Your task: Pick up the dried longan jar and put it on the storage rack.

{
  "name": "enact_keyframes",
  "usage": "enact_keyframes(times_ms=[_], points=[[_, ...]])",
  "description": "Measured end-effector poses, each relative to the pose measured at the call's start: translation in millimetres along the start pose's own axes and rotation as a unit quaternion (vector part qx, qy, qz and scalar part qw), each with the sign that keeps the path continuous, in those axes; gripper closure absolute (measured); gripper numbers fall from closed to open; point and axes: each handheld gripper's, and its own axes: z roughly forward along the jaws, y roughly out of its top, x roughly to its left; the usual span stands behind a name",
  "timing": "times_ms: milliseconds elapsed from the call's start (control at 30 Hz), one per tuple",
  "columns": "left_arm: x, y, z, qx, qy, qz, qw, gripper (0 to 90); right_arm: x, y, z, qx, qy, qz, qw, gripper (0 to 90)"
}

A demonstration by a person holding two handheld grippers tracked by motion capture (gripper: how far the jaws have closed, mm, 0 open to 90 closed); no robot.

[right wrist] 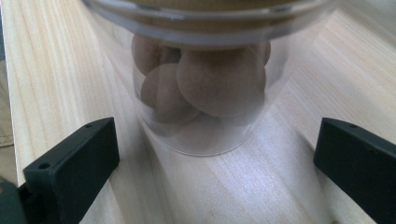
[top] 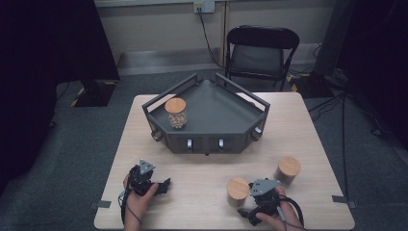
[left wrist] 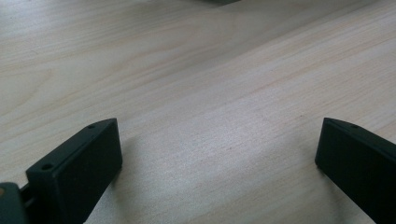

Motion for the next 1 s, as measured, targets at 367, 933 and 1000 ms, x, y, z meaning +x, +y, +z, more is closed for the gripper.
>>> enact_keyframes(times_ms=[367, 933, 1000], points=[[0.4, 0.0, 0.0, 0.000, -0.001, 0.000, 1.0000, 0.2, -1.3, 0.1, -0.1, 0.000, 0.002, 0.002, 1.0000, 0.0], [0.3, 0.0, 0.0, 0.000, -0.001, 0.001, 1.0000, 0.2, -5.2, 3.7, -6.3, -0.027, 0.006, 0.009, 0.9996, 1.2], [0.3, 0.0, 0.0, 0.000, -0.001, 0.001, 1.0000, 0.2, -5.7, 3.2, -5.9, -0.033, 0.010, 0.014, 0.9993, 1.4]])
